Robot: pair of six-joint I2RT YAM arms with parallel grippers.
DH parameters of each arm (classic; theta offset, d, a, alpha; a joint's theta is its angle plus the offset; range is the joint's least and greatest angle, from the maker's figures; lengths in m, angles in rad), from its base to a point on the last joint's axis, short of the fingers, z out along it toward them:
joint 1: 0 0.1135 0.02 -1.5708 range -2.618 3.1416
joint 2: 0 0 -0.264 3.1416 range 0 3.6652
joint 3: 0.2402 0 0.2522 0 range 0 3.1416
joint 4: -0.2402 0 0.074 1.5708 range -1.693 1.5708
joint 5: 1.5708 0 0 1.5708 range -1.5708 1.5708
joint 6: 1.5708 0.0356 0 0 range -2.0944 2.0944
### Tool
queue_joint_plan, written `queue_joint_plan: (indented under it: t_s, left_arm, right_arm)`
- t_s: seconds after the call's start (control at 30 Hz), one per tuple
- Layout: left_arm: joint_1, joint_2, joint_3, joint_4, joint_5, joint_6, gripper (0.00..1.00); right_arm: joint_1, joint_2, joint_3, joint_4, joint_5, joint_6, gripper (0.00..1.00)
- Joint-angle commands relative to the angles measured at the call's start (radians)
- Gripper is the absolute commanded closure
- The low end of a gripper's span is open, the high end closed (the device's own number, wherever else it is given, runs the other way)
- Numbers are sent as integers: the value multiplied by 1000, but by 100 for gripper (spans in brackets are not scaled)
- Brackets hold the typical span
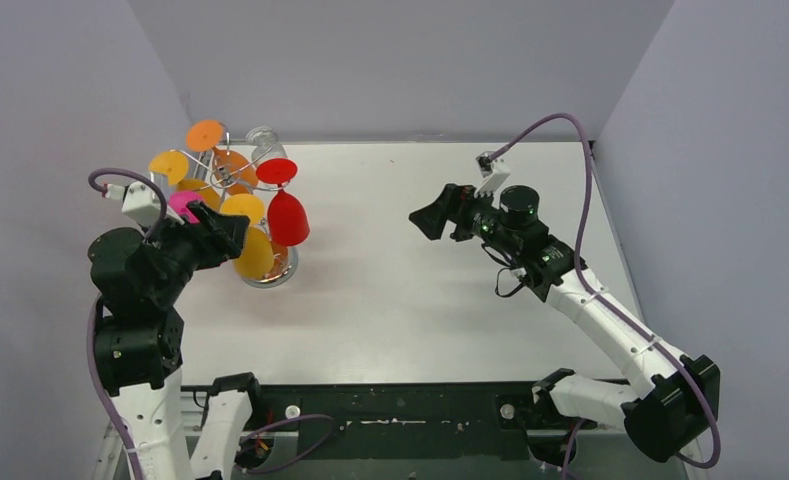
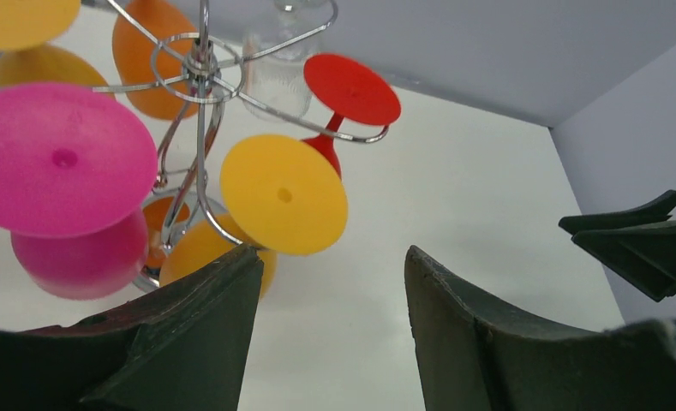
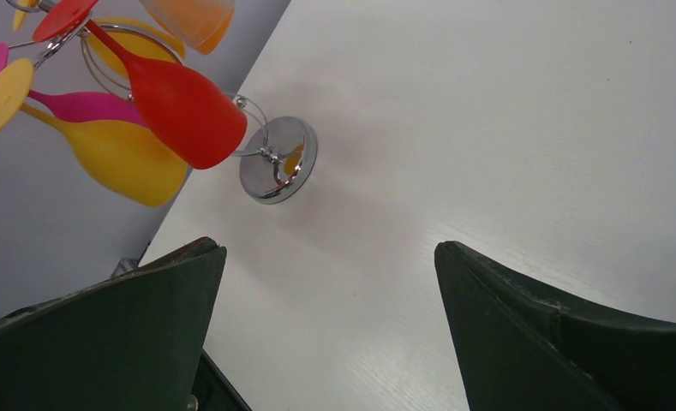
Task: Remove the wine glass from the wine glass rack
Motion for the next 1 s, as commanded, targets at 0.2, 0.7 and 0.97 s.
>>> queue_joint_plan:
  t_s: [0.2, 0.7, 0.97]
  left_arm:
    - [-23, -78, -87, -90, -90, -43, 41]
    - [-58, -160, -212, -17, -100, -110, 35]
    - [-57, -93, -202, 112, -60, -263, 36]
  right_arm:
    - [111, 21, 25, 71, 73, 18, 0]
    - [215, 151, -103, 333, 91, 13, 0]
    - [216, 149, -85, 291, 129, 4, 0]
